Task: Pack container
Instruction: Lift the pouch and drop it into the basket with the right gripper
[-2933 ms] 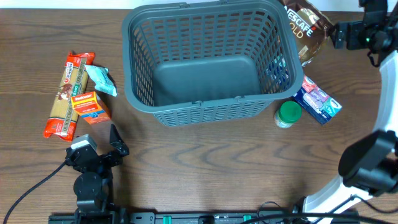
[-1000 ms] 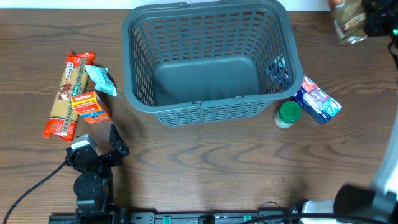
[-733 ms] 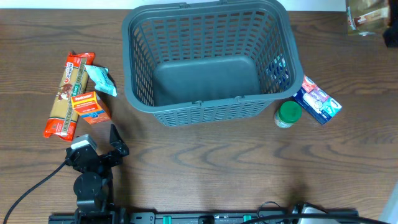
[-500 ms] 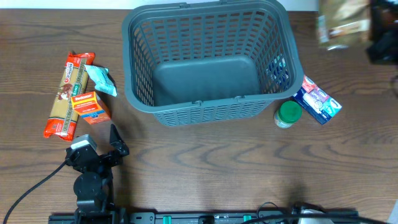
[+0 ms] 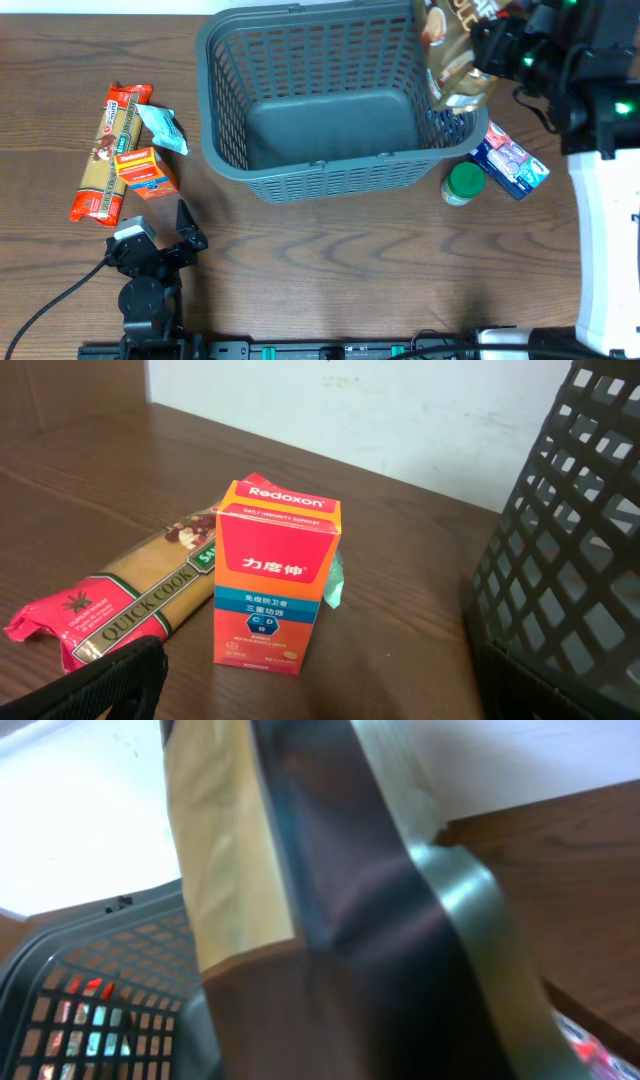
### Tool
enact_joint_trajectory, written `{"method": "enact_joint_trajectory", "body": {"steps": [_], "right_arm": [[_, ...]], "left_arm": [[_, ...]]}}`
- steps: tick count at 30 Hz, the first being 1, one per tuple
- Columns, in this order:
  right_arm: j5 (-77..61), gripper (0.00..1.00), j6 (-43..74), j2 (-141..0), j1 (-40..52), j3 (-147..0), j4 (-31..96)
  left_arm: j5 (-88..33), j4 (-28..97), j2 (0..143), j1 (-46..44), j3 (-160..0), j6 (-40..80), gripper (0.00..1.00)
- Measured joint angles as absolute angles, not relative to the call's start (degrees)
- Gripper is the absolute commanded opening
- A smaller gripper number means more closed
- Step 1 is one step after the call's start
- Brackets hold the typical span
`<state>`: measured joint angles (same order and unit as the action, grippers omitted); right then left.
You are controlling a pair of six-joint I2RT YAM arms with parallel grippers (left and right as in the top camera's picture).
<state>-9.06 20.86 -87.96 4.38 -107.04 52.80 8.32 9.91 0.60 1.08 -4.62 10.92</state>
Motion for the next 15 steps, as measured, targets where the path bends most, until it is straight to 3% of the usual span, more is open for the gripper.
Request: {"method": "enact_joint_trajectory", "body": {"steps": [15], "right_arm": [[-6.7,0.01,21.3,-89.2,9.4,-107.0,53.4]], "left_arm": [[8.3,9.9,0.6,1.1,-4.6,10.9,0.99]]}}
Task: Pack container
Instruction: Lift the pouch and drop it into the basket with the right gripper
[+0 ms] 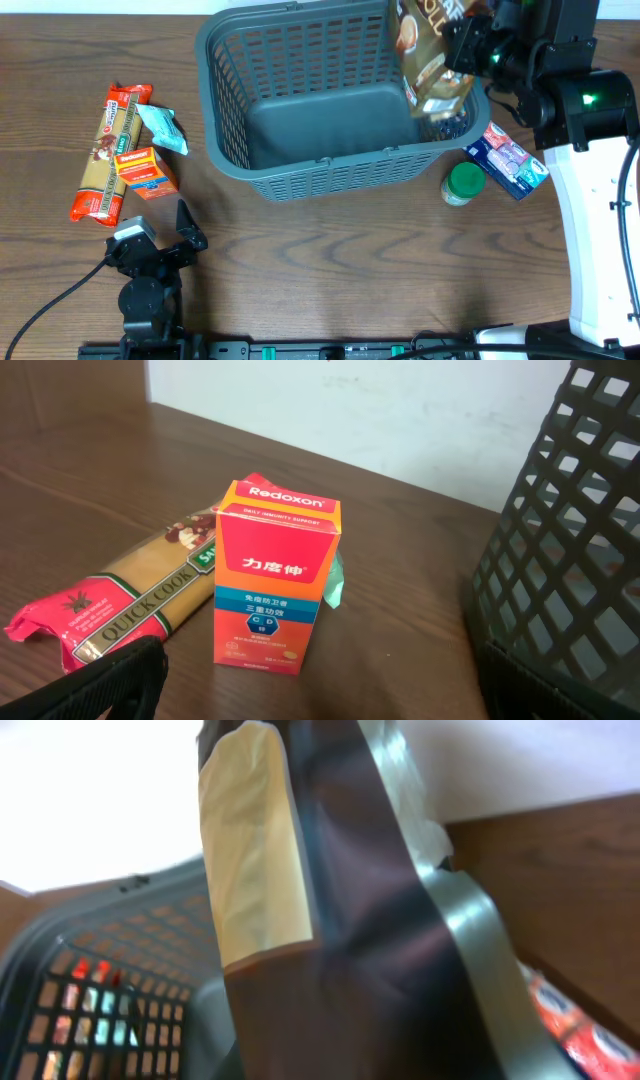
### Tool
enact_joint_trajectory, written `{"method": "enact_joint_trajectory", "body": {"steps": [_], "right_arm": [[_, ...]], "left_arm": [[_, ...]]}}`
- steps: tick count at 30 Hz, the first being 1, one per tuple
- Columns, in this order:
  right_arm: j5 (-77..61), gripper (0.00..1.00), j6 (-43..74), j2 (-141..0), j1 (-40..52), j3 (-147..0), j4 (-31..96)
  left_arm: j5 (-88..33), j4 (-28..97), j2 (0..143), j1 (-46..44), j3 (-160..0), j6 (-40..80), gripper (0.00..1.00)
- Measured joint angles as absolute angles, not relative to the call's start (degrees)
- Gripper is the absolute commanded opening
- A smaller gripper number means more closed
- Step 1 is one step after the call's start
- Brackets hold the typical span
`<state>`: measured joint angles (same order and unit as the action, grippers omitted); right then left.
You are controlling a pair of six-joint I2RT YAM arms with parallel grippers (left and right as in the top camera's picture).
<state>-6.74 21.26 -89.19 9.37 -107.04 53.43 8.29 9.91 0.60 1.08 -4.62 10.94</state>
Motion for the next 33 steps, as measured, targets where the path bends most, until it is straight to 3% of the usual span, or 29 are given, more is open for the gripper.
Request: {"method": "enact_joint_trajectory", "body": {"steps": [16,17,18,21,25,26,33], "right_arm": [[-1.9,0.01,21.5,-89.6,14.3,-107.0,60.4],[-1.5,0.16,21.5,-89.6,14.2,-107.0,60.4],[-1.2,0.37,21.8,-89.6,14.2,-107.0,60.4],[-1.0,0.47,21.5,-89.6,14.2,-107.2,58.5],[0.1,0.78,20.3,-89.4,14.2,-108.6,57.5],[1.1,0.99,19.6,-89.1,14.2,-109.2,57.7],[10.9,0.99,13.9,-82.2,13.8,-116.0,60.1]], "left_arm": [[8.3,9.9,0.6,1.1,-4.6,10.9,0.98],[8.3,9.9,0.6,1.1,-4.6,10.9,0.98],[8.3,9.9,0.6,1.1,-4.6,10.9,0.98],[8.3,9.9,0.6,1.1,-4.6,10.9,0.98],[8.3,9.9,0.6,1.1,-4.6,10.9,0.98],[8.3,9.9,0.6,1.1,-4.6,10.9,0.99],[8.3,9.9,0.6,1.1,-4.6,10.9,0.98]]}}
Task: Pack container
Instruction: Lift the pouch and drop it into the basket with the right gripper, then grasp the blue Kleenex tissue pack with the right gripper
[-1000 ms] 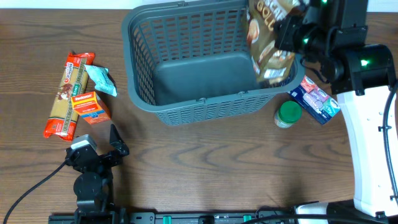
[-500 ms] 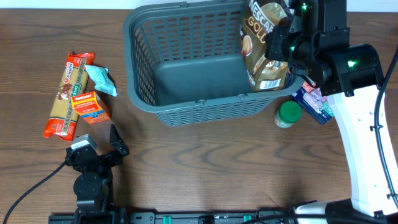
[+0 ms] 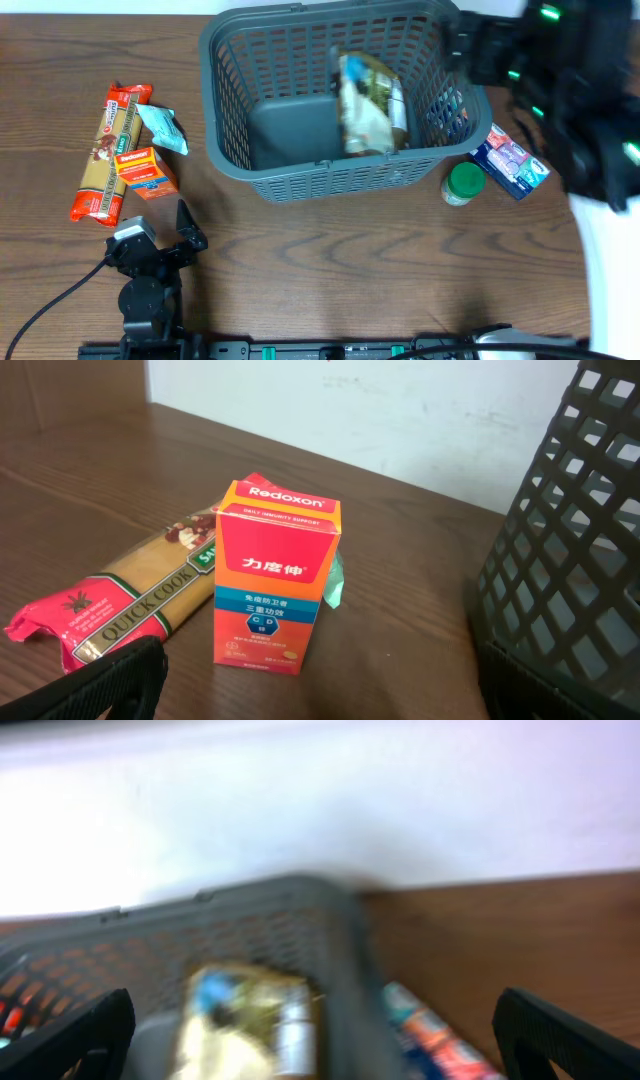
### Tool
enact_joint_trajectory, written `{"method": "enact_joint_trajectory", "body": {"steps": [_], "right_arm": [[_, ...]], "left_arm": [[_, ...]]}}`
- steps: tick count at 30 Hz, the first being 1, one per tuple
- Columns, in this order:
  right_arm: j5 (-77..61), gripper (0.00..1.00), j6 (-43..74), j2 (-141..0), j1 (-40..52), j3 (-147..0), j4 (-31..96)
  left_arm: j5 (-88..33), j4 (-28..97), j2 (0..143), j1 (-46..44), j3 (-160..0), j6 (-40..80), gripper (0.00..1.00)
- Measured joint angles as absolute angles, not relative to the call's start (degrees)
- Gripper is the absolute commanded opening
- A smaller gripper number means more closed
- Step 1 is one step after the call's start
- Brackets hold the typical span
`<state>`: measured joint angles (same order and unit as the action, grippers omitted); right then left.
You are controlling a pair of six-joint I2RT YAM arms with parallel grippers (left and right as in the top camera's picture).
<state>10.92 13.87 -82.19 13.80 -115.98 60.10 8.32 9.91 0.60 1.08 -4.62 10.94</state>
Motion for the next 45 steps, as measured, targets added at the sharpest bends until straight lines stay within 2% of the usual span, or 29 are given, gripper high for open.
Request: {"method": "enact_joint_trajectory", "body": {"steps": [5,12,17,21,26,30,45], "right_arm": [[16.1,0.99,11.0,-76.4,8.5,-118.1,65.1],[15.2,0.99,6.0,-79.2,-3.6,-116.2,66.2],[7.3,0.99,1.1,-80.9,-13.0,-106.9,58.7],[1.4,0.99,-2.6,-80.4,-17.9,-94.1,46.3],[-2.4,0.99,-6.0,-79.2,-20.0,-76.2,32.8],[-5.0,0.99,-9.4,-79.5,-20.0,-66.9,29.0],[-11.4,0.99,-21.8,-95.4,-20.1,-62.5,26.7]], "left_arm": [[8.3,9.9,0.6,1.1,-4.6,10.9,0.99],[8.3,9.9,0.6,1.1,-4.6,10.9,0.99],[8.3,9.9,0.6,1.1,-4.6,10.9,0.98],[8.3,9.9,0.6,1.1,-4.6,10.9,0.99],[8.3,9.9,0.6,1.1,-4.6,10.9,0.98],[8.3,9.9,0.6,1.1,-4.6,10.9,0.99],[8.3,9.9,0.6,1.1,-4.6,10.9,0.98]]}}
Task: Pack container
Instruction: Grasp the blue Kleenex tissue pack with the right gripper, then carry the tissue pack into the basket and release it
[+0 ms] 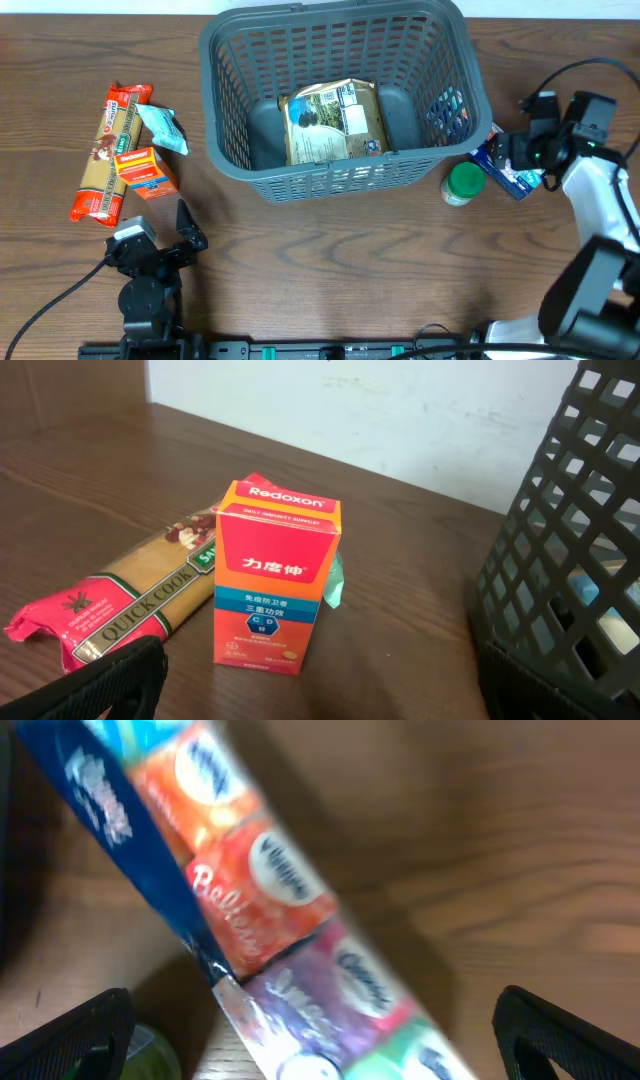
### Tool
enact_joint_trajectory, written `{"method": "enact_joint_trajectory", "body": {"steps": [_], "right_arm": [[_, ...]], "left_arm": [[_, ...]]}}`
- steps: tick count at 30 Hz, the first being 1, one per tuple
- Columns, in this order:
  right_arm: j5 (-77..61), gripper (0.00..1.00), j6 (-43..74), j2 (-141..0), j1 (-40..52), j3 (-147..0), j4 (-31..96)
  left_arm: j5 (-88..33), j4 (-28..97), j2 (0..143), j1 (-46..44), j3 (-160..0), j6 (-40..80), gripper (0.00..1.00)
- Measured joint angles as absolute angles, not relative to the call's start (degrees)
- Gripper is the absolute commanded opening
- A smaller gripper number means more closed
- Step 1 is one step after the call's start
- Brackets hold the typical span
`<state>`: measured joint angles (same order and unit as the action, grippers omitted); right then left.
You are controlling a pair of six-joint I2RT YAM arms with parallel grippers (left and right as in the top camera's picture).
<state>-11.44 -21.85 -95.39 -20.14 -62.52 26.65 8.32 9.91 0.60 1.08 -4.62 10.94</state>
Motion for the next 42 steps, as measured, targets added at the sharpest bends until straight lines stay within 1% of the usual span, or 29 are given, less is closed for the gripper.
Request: {"method": "enact_joint_trajectory", "body": {"steps": [11,12,13,16,19,20,22,28,31,32,36,42], "right_arm": [[-13.7,0.99,-25.2,-105.4,-20.1,-62.4,21.0],[-13.6,0.96,-25.4,-106.2,-20.1,-62.4,20.6],[-13.5,0.91,-25.7,-106.7,-20.1,-62.4,20.3],[-13.3,0.69,-26.3,-107.5,-20.1,-62.4,19.8],[-13.4,0.56,-26.3,-107.7,-20.1,-62.4,19.8],[-13.4,0.54,-26.3,-107.7,-20.1,-62.4,19.8],[-13.4,0.46,-25.8,-107.7,-20.1,-62.4,19.8],[-13.3,0.4,-21.3,-107.7,-20.1,-62.8,19.9],[-13.1,0.38,-17.2,-107.6,-20.1,-63.9,20.9],[-13.0,0.4,-15.9,-107.5,-20.1,-64.5,21.7],[-12.6,0.43,-10.6,-105.3,-20.3,-69.3,26.9],[-9.8,0.39,-6.2,-98.7,-20.7,-79.8,36.6]], "left_arm": [[8.3,9.9,0.6,1.1,-4.6,10.9,0.99],[8.3,9.9,0.6,1.1,-4.6,10.9,0.98],[8.3,9.9,0.6,1.1,-4.6,10.9,0.99],[8.3,9.9,0.6,1.1,-4.6,10.9,0.98],[8.3,9.9,0.6,1.1,-4.6,10.9,0.98],[8.3,9.9,0.6,1.1,-4.6,10.9,0.98],[8.3,9.9,0.6,1.1,-4.6,10.9,0.98],[8.3,9.9,0.6,1.1,-4.6,10.9,0.98],[8.3,9.9,0.6,1.1,-4.6,10.9,0.99],[8.3,9.9,0.6,1.1,-4.6,10.9,0.98],[8.3,9.9,0.6,1.1,-4.6,10.9,0.98],[8.3,9.9,0.6,1.1,-4.6,10.9,0.98]]}}
